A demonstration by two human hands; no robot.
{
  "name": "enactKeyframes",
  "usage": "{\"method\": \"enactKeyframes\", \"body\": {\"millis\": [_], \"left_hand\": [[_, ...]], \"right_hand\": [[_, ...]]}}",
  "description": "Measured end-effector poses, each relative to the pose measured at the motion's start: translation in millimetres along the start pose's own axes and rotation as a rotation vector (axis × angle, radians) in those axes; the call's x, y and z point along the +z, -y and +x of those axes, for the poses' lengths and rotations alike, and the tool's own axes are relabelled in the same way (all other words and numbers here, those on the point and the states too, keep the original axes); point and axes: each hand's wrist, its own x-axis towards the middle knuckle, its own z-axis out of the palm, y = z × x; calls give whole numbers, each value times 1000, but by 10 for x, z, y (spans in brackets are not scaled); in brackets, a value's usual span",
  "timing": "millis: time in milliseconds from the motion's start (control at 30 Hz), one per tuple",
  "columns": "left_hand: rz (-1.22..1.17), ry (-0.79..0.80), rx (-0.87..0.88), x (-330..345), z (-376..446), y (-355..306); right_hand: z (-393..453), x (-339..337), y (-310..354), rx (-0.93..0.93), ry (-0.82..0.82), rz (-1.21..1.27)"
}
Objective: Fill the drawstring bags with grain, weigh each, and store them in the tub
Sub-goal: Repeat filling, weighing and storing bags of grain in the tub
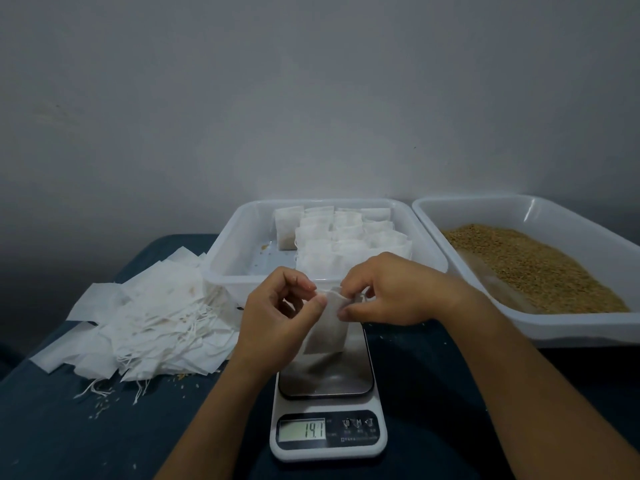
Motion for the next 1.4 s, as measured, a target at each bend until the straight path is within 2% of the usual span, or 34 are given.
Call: {"method": "enactKeyframes", "body": {"millis": [67, 200, 333, 400, 533, 700, 800, 1067, 1300, 1400], "left_hand": [[-27, 33, -38, 12, 1, 9], [-268, 220, -204, 101, -21, -3], [-620, 230, -419, 415, 42, -112], [-640, 240, -446, 563, 148, -184], [-524, 267, -417, 779, 453, -314], [-195, 361, -275, 1103, 852, -486], [-19, 386, -222, 1300, 1025, -560], [100, 427, -161, 1664, 1247, -662], [217, 410, -113, 1770, 1322, -705], [232, 409, -104, 1789, 1320, -698]], "right_hand": [[-11, -47, 22, -23, -52, 52], [-106, -230, -16, -76, -228, 198], [-196, -350, -154, -97, -336, 274], [-229, -409, -251, -87, -376, 285], [-364, -533, -532, -43, -474, 398], [-571, -597, -915, 68, -461, 517], [-644, -622, -1042, 93, -540, 561], [-757, -628, -1240, 148, -647, 654], [-809, -668, -1365, 290, -781, 400], [-823, -666, -1399, 251, -770, 453]]}}
